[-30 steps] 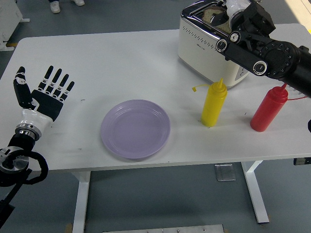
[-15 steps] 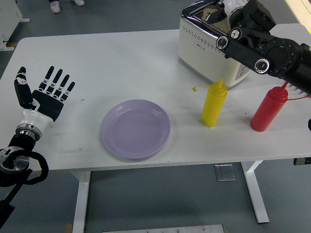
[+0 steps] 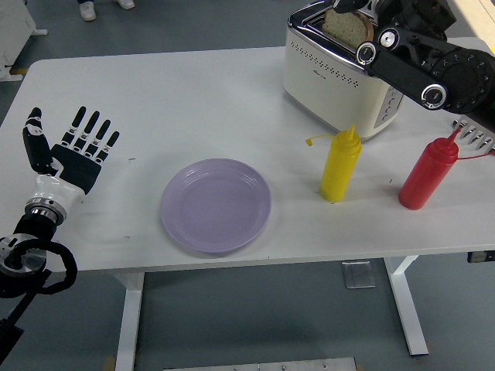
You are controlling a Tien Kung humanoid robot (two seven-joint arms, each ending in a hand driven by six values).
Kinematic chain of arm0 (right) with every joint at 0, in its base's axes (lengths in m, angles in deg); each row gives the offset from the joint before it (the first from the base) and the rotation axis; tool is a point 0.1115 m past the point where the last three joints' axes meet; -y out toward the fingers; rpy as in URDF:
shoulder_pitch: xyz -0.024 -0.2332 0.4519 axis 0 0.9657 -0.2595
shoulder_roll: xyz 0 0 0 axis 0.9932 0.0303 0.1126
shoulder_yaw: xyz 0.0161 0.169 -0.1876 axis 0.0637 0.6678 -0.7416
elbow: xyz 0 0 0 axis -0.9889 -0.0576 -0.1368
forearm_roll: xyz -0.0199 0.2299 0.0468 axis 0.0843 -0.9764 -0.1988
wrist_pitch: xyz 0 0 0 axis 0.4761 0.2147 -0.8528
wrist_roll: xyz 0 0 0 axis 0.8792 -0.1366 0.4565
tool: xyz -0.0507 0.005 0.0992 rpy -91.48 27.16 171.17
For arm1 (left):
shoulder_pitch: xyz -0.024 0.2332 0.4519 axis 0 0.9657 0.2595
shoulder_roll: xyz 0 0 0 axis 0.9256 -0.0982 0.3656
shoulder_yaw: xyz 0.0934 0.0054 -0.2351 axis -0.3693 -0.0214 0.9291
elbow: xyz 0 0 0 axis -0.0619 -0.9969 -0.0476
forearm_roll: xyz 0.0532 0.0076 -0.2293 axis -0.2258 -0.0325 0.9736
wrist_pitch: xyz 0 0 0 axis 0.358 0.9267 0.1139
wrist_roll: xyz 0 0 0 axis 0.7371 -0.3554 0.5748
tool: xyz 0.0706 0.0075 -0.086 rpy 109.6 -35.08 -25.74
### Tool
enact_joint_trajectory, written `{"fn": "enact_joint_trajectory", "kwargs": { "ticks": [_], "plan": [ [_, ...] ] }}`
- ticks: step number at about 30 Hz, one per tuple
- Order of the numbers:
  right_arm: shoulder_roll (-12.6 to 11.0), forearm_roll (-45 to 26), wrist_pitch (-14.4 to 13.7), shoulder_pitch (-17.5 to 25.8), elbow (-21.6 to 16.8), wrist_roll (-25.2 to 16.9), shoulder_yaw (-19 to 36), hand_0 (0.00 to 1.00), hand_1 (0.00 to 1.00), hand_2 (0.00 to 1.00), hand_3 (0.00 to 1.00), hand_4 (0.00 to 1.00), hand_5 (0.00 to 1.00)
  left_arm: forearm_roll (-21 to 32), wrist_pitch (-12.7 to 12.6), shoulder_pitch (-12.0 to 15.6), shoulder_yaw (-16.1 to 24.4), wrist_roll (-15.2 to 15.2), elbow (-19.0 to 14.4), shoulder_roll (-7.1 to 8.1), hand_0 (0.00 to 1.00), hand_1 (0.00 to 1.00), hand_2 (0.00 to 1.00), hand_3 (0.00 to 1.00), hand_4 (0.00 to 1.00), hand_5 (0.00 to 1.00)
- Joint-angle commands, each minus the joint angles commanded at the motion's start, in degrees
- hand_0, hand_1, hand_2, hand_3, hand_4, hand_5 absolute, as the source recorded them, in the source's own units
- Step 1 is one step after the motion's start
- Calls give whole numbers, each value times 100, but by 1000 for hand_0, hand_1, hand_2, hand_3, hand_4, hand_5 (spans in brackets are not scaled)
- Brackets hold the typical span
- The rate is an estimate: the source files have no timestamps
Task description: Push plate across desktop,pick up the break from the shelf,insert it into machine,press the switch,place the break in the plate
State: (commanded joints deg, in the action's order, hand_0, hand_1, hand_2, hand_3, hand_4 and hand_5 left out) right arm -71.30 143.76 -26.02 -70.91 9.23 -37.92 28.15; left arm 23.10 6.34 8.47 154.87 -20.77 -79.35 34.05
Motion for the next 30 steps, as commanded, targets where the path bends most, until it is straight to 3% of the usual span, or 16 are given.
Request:
{"fn": "enact_joint_trajectory", "kwargs": {
  "ticks": [3,4,9,10,15,16,21,22,27,28,30],
  "plan": [
    [-164,329,-20,94,-298,0,268,485,586,668,648,618,164,4,-1,9,7,0,-11,-2,841,792,777,759,771,998],
    [-220,435,-22,129,-392,0,350,420,539,652,603,420,22,5,-1,12,11,0,-15,-2,840,792,776,759,771,998],
    [-620,959,19,383,-956,0,766,420,539,652,603,420,22,11,-1,27,24,1,-36,-6,840,792,776,759,771,998],
    [-731,1072,21,457,-1098,0,844,317,437,627,568,287,2,12,0,30,29,2,-42,-6,840,792,776,759,770,998],
    [-1289,1562,117,926,-1787,0,1256,317,437,627,568,287,2,37,3,62,67,9,-86,-12,840,792,776,759,770,998],
    [-1441,1618,183,1071,-1969,-26,1387,347,415,604,550,93,2,62,7,70,82,19,-97,-16,840,791,776,759,770,998],
    [-2047,1628,477,1678,-2687,-305,1848,347,415,604,550,93,2,192,27,115,150,66,-145,-15,840,791,776,759,770,998],
    [-2114,1621,497,1751,-2771,-337,1889,329,376,597,531,115,2,206,29,119,157,71,-149,-15,840,791,776,759,769,998],
    [-2661,1435,776,2425,-3374,-949,2360,329,376,597,531,115,2,309,64,153,199,122,-171,-25,840,791,776,759,769,998],
    [-2756,1418,823,2589,-3470,-1108,2458,284,332,585,501,65,2,316,69,161,202,127,-171,-29,840,791,776,759,768,998],
    [-2889,1479,831,2876,-3530,-1395,2627,284,332,585,501,65,2,320,72,178,209,131,-173,-36,840,791,776,759,768,998]
  ]
}}
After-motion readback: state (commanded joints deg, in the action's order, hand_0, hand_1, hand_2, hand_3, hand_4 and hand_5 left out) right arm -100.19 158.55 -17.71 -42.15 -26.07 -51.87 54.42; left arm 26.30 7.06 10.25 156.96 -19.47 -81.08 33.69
